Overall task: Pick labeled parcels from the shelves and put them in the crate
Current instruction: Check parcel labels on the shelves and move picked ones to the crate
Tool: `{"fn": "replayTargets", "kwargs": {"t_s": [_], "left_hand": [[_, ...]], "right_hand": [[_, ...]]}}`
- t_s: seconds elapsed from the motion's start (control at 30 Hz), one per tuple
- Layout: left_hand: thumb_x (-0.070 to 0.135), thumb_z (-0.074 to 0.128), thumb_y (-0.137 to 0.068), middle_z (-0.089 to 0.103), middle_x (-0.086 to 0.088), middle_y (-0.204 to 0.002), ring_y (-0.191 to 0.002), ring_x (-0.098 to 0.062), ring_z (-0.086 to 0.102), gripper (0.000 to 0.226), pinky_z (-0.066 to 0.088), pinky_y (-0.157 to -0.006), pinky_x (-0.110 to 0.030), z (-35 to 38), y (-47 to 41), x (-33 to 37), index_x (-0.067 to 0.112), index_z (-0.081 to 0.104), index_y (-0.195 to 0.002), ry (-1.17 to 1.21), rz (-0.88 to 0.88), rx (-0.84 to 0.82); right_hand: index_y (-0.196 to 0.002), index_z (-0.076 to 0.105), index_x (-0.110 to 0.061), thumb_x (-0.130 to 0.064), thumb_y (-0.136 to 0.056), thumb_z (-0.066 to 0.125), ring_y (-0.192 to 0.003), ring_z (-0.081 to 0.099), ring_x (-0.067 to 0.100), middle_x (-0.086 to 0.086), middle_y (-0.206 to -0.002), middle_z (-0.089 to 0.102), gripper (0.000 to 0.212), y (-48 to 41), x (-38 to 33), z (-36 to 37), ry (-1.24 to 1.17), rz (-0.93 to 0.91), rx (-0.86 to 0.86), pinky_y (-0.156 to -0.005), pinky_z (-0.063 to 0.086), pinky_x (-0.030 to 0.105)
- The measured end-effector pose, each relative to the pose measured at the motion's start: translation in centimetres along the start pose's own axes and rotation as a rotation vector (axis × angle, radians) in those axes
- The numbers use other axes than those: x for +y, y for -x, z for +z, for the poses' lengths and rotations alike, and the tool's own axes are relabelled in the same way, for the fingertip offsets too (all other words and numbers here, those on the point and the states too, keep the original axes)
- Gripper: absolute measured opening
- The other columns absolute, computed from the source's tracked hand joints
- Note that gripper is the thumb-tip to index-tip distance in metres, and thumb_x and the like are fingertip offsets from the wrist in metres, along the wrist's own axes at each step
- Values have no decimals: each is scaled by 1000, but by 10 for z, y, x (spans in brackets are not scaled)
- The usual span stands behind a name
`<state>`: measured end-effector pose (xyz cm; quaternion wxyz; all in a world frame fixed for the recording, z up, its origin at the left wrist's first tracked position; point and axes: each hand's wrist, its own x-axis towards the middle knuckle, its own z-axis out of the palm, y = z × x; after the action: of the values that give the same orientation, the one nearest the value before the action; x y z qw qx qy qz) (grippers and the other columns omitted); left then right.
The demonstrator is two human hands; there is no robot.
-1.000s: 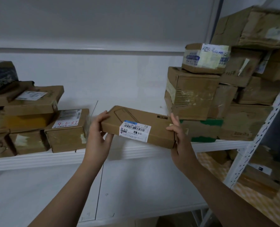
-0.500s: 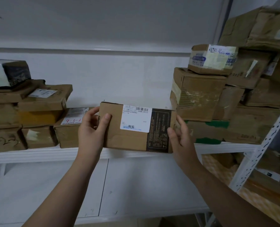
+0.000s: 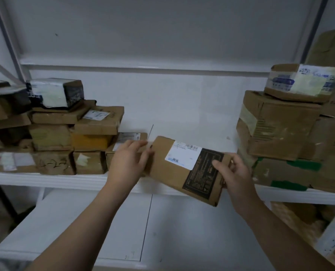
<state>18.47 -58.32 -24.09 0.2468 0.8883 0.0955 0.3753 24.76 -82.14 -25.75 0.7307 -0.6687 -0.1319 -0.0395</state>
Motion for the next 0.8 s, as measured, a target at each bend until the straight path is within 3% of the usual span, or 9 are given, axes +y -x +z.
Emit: {"fn": "replayTargets", "kwargs": {"t_s": [0.07, 0.17, 0.27, 0.33, 0.47, 0.63, 0.8], "left_hand": [[24, 60, -89, 64, -11, -110, -99, -32, 57, 25, 45, -82, -39, -12, -6, -18, 10, 68, -109, -179, 178, 112], [21, 70, -80, 57, -17, -121, -111, -40, 53, 37, 41, -88, -49, -34, -24, -45, 10, 63, -115, -365, 253, 193], [30, 71, -78, 45, -19, -140, -132, -39, 37, 60, 28, -107, -53, -53, -51, -70, 14, 50, -132, -563, 252, 79], [35, 66, -83, 38, -15, -147, -140, -35, 27, 66, 18, -114, -49, -62, -64, -80, 20, 39, -141, -672, 235, -64], [29, 47, -96, 44, -4, -143, -129, -27, 42, 48, 34, -103, -38, -74, -80, -96, 28, 33, -142, -732, 299, -194], [31, 41, -98, 43, -2, -144, -127, -25, 43, 49, 35, -98, -36, -86, -84, -104, 27, 30, -146, -662, 351, -193], [34, 49, -96, 54, -3, -132, -119, -28, 49, 42, 36, -94, -38, -82, -81, -116, 25, 45, -137, -583, 402, -181]], "right_hand": [[-110, 53, -11, -10, -90, 62, -82, 65, 12, 1, -94, 64, 22, -6, -4, 23, -67, -19, 163, -62, 52, 25], [-110, 44, -17, -11, -89, 63, -90, 64, 16, -1, -98, 61, 29, -17, -8, 63, -137, -28, 248, -73, 54, 32], [-104, 38, -19, -10, -87, 63, -81, 62, 12, -1, -94, 60, 31, -29, -9, 111, -102, -17, 225, -66, 51, 25], [-100, 37, -20, -10, -87, 63, -78, 63, 15, 2, -92, 60, 30, -37, -7, 141, -65, 5, 209, -64, 54, 31], [-99, 36, -21, -12, -87, 62, -85, 67, 23, 6, -95, 62, 30, -49, 4, 183, -1, 28, 181, -73, 59, 43], [-98, 38, -25, -17, -85, 68, -91, 63, 19, 13, -114, 56, 34, -53, 9, 213, 62, -53, 200, -55, 48, 12], [-110, 39, -22, -26, -84, 72, -88, 60, 11, 5, -113, 52, 42, -47, 9, 226, 179, -90, 167, -49, 43, 4]]}}
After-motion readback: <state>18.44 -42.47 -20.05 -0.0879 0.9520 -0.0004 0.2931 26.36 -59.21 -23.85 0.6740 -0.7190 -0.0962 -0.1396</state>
